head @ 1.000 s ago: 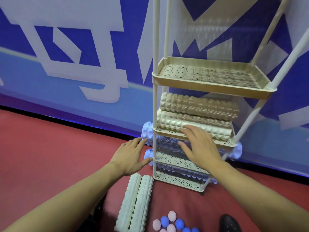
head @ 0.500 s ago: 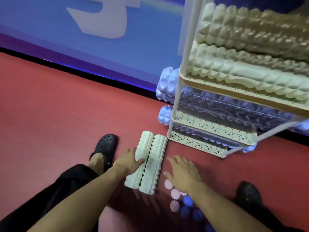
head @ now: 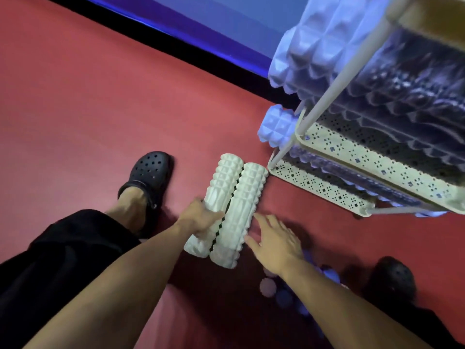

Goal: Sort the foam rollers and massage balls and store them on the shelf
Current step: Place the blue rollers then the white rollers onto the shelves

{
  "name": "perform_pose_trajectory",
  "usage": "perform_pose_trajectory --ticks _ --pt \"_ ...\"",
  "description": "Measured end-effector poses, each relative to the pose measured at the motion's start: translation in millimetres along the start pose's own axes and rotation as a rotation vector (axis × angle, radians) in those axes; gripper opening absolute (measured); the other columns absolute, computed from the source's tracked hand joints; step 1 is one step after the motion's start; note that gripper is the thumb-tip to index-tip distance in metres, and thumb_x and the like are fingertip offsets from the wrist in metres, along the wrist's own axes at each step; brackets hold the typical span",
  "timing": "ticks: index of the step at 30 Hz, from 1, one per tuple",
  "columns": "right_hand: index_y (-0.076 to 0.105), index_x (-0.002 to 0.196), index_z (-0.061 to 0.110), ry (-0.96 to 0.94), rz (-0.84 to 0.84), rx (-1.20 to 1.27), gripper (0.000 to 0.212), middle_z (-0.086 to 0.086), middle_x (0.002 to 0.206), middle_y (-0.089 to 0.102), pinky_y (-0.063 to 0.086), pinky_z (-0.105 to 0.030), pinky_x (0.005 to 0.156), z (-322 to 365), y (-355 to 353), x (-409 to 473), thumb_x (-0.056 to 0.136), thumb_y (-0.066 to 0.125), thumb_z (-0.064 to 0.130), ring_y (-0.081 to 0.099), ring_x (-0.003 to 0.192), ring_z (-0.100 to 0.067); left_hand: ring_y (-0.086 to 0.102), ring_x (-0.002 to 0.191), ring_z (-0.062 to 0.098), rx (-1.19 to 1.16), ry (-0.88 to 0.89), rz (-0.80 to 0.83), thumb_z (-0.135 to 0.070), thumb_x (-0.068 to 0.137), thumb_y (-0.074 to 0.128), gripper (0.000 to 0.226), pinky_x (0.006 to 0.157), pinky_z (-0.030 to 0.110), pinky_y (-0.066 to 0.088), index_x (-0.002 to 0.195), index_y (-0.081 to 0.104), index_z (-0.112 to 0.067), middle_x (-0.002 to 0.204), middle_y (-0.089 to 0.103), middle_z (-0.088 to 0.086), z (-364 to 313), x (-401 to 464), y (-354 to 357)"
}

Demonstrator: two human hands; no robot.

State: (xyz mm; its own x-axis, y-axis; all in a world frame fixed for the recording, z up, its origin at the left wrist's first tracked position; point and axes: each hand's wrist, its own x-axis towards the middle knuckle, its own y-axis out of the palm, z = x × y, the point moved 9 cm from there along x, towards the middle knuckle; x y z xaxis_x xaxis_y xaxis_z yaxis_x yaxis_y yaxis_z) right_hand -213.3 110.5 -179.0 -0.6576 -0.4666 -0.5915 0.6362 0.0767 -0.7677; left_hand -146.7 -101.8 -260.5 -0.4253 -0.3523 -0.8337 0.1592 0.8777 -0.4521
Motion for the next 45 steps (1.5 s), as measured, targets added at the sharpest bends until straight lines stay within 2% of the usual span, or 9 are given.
perform_pose_trajectory --ticks 8,12,15,19,25,34,37,40,45 --pt "0.017 0.158 0.032 -0.167 -0.137 -0.034 0.076 0.006 0.162 0.02 0.028 -0.04 0.119 28 -71 -37 0.095 0.049 0.06 0.029 0.146 -0.02 0.063 0.095 0.025 0.454 0.15 -0.06 -0.067 0.069 0.071 0.071 0.079 0.035 0.052 0.115 0.052 -0.016 0.112 0.059 0.004 -38 -64 -81" --pt "0.022 0.157 0.031 -0.294 -0.275 -0.062 0.085 0.007 0.161 0.024 0.026 -0.037 0.121 70 -136 -76 0.087 0.057 0.065 0.03 0.146 -0.019 0.061 0.108 0.024 0.833 0.412 -0.12 -0.073 0.055 0.065 0.087 0.088 0.036 0.052 0.126 0.052 -0.024 0.113 0.055 0.0 -81 -137 -129" --pt "0.025 0.157 0.03 -0.371 -0.352 -0.096 0.087 0.008 0.16 0.027 0.015 -0.033 0.121 98 -181 -117 0.086 0.06 0.066 0.025 0.148 -0.017 0.062 0.102 0.017 0.915 0.67 -0.159 -0.07 0.056 0.067 0.076 0.082 0.033 0.055 0.12 0.052 -0.031 0.102 0.053 -0.008 -117 -213 -142" --pt "0.028 0.154 0.033 -0.372 -0.429 -0.135 0.09 0.009 0.152 0.04 0.024 -0.035 0.118 113 -232 -175 0.081 0.056 0.077 0.038 0.14 -0.017 0.064 0.085 0.019 0.958 0.898 -0.285 -0.07 0.056 0.064 0.071 0.07 0.036 0.055 0.119 0.048 -0.04 0.101 0.042 -0.014 -166 -324 -145" --pt "0.034 0.146 0.039 -0.308 -0.55 -0.237 0.091 0.007 0.129 0.055 0.038 -0.039 0.101 91 -317 -274 0.072 0.048 0.089 0.053 0.119 -0.021 0.065 0.088 0.028 1.046 1.113 -0.457 -0.073 0.062 0.06 0.079 0.069 0.037 0.047 0.13 0.046 -0.035 0.116 0.047 -0.008 -228 -464 -139" --pt "0.033 0.149 0.026 -0.24 -0.847 -0.407 0.084 0.004 0.135 0.05 0.035 -0.037 0.105 71 -425 -400 0.083 0.058 0.07 0.048 0.125 -0.021 0.064 0.094 0.025 0.998 1.318 -0.713 -0.08 0.072 0.06 0.083 0.064 0.035 0.044 0.135 0.046 -0.028 0.123 0.049 -0.007 -309 -612 -137" --pt "0.032 0.15 0.024 -0.204 -0.892 -0.454 0.082 0.001 0.132 0.051 0.038 -0.039 0.1 64 -460 -426 0.086 0.054 0.071 0.051 0.119 -0.023 0.061 0.102 0.024 0.964 1.417 -0.808 -0.079 0.075 0.057 0.083 0.081 0.039 0.052 0.137 0.048 -0.025 0.118 0.055 -0.003 -332 -649 -144" --pt "0.034 0.148 0.023 -0.173 -0.958 -0.491 0.083 0.0 0.131 0.053 0.04 -0.04 0.098 62 -498 -446 0.085 0.053 0.073 0.052 0.117 -0.024 0.055 0.116 0.022 0.912 1.491 -0.93 -0.075 0.081 0.054 0.081 0.101 0.038 0.041 0.144 0.044 -0.024 0.127 0.056 -0.005 -354 -678 -156" --pt "0.034 0.149 0.019 -0.126 -1.014 -0.554 0.082 -0.005 0.136 0.052 0.04 -0.041 0.101 56 -563 -460 0.086 0.06 0.065 0.051 0.122 -0.027 0.047 0.129 0.025 0.801 1.565 -1.076 -0.064 0.092 0.045 0.071 0.112 0.042 0.033 0.147 0.041 -0.02 0.143 0.051 0.001 -375 -717 -187"
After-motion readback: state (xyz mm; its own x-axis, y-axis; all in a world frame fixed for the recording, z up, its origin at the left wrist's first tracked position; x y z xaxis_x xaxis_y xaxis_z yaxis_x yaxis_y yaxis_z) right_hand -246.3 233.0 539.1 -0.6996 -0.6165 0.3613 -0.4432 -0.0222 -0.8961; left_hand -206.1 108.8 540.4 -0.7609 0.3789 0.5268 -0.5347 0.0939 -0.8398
